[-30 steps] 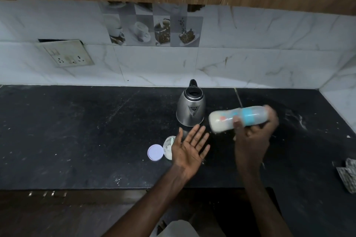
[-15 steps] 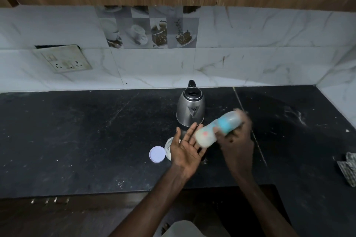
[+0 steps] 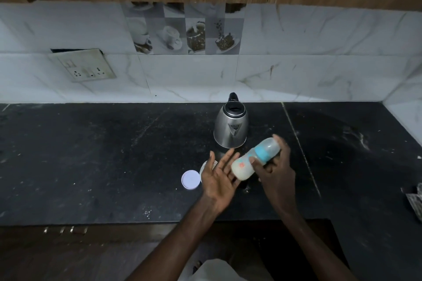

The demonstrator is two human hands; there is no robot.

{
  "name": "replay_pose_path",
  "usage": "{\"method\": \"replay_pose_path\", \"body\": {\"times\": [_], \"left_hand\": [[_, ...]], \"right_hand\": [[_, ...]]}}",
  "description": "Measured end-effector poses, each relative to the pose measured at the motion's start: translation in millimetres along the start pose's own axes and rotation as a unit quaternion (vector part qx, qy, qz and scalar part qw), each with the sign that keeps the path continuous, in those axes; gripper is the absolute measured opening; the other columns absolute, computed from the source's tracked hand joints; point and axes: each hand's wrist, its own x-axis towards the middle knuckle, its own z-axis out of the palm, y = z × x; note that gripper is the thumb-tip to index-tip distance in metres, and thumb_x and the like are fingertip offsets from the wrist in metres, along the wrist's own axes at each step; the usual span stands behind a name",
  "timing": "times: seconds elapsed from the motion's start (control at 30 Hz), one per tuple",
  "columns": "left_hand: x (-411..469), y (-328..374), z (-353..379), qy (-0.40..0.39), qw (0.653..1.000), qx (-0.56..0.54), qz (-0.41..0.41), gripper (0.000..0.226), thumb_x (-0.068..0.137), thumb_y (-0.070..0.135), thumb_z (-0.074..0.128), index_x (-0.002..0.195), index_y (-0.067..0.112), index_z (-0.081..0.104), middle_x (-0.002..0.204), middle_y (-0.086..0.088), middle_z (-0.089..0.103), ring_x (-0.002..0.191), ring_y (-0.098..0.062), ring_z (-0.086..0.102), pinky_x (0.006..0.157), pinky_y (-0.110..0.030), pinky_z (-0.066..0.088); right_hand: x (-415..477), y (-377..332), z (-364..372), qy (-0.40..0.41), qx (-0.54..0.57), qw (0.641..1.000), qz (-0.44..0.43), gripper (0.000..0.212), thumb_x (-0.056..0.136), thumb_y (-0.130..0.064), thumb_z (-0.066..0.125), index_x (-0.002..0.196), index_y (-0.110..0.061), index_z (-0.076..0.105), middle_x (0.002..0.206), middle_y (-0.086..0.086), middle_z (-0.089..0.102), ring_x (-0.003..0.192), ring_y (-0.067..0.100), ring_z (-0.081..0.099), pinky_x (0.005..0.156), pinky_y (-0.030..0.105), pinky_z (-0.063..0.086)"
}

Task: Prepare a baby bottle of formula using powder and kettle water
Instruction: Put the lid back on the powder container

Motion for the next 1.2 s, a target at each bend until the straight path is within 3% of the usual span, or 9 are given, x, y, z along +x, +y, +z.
{"method": "replay_pose_path", "body": {"times": [0.1, 0.17, 0.23, 0.33, 0.53, 0.7, 0.83, 1.0, 1.2], "left_hand": [[7, 5, -25, 0.053, 0.997, 0.038, 0.028, 0.054, 0.1, 0.062, 0.045, 0.125, 0.024, 0.075, 0.132, 0.002, 0.073, 0.135, -0.018, 0.058, 0.116, -0.041, 0.039], [15, 7, -43, 0.125, 0.989, 0.046, 0.067, 0.039, 0.104, 0.048, 0.049, 0.117, 0.022, 0.076, 0.117, 0.004, 0.079, 0.13, -0.02, 0.061, 0.102, -0.036, 0.047], [22, 11, -60, 0.203, 0.971, 0.063, 0.11, 0.029, 0.103, 0.026, 0.055, 0.121, 0.013, 0.073, 0.108, 0.005, 0.08, 0.125, -0.025, 0.064, 0.088, -0.033, 0.049], [28, 22, -81, 0.28, 0.941, 0.132, 0.141, 0.025, 0.101, 0.007, 0.053, 0.118, 0.007, 0.071, 0.122, -0.011, 0.07, 0.119, -0.03, 0.062, 0.081, -0.033, 0.049], [36, 27, -104, 0.316, 0.882, 0.305, 0.17, 0.046, 0.087, -0.017, 0.057, 0.131, -0.005, 0.061, 0.137, -0.024, 0.062, 0.13, -0.042, 0.057, 0.112, -0.051, 0.045], [43, 31, -115, 0.268, 0.713, 0.643, 0.081, 0.084, 0.088, 0.005, 0.071, 0.16, 0.007, 0.027, 0.167, -0.024, 0.017, 0.154, -0.044, 0.021, 0.125, -0.046, 0.025], [48, 31, -120, 0.179, 0.622, 0.762, 0.03, 0.098, 0.093, 0.023, 0.069, 0.166, 0.026, 0.003, 0.174, -0.008, -0.008, 0.159, -0.043, -0.005, 0.126, -0.054, 0.024], [58, 33, -120, 0.137, 0.568, 0.811, 0.008, 0.093, 0.096, 0.036, 0.067, 0.165, 0.036, 0.003, 0.174, -0.006, 0.002, 0.159, -0.041, 0.003, 0.124, -0.052, 0.029], [63, 34, -120, 0.161, 0.53, 0.832, 0.026, 0.08, 0.097, 0.037, 0.065, 0.163, 0.028, 0.021, 0.167, -0.005, 0.021, 0.15, -0.034, 0.024, 0.114, -0.045, 0.044]], "right_hand": [[16, 19, 2, 0.053, -0.064, 0.996, 0.019, 0.091, 0.082, -0.036, 0.086, 0.15, -0.06, 0.03, 0.132, -0.011, 0.067, 0.109, 0.011, 0.074, 0.093, 0.042, 0.063], [22, 36, 9, 0.012, -0.12, 0.992, 0.039, 0.1, 0.081, -0.027, 0.088, 0.153, -0.056, 0.026, 0.135, -0.004, 0.067, 0.113, 0.021, 0.072, 0.1, 0.048, 0.059], [27, 55, 16, -0.042, -0.165, 0.983, 0.062, 0.105, 0.081, -0.024, 0.089, 0.158, -0.047, 0.022, 0.138, 0.004, 0.067, 0.119, 0.028, 0.07, 0.103, 0.048, 0.057], [28, 78, 23, -0.093, -0.219, 0.968, 0.084, 0.104, 0.082, -0.026, 0.088, 0.162, -0.037, 0.022, 0.141, 0.007, 0.065, 0.122, 0.031, 0.067, 0.101, 0.044, 0.055], [32, 95, 31, -0.126, -0.235, 0.957, 0.113, 0.097, 0.084, -0.022, 0.087, 0.162, -0.024, 0.029, 0.142, 0.009, 0.063, 0.126, 0.031, 0.064, 0.106, 0.048, 0.053], [26, 99, 37, -0.164, -0.248, 0.947, 0.123, 0.095, 0.086, -0.025, 0.085, 0.163, -0.024, 0.029, 0.147, 0.007, 0.06, 0.129, 0.028, 0.061, 0.108, 0.045, 0.051], [23, 98, 39, -0.176, -0.243, 0.944, 0.141, 0.092, 0.088, -0.026, 0.085, 0.163, -0.02, 0.032, 0.154, 0.009, 0.053, 0.134, 0.027, 0.058, 0.112, 0.043, 0.048], [18, 96, 36, -0.187, -0.29, 0.927, 0.147, 0.103, 0.087, -0.043, 0.082, 0.166, -0.03, 0.017, 0.162, 0.002, 0.041, 0.141, 0.026, 0.054, 0.108, 0.044, 0.05], [23, 94, 11, -0.188, -0.259, 0.936, 0.148, 0.117, 0.075, -0.045, 0.088, 0.165, -0.038, 0.013, 0.163, -0.002, 0.029, 0.137, 0.022, 0.056, 0.103, 0.04, 0.052]]}}
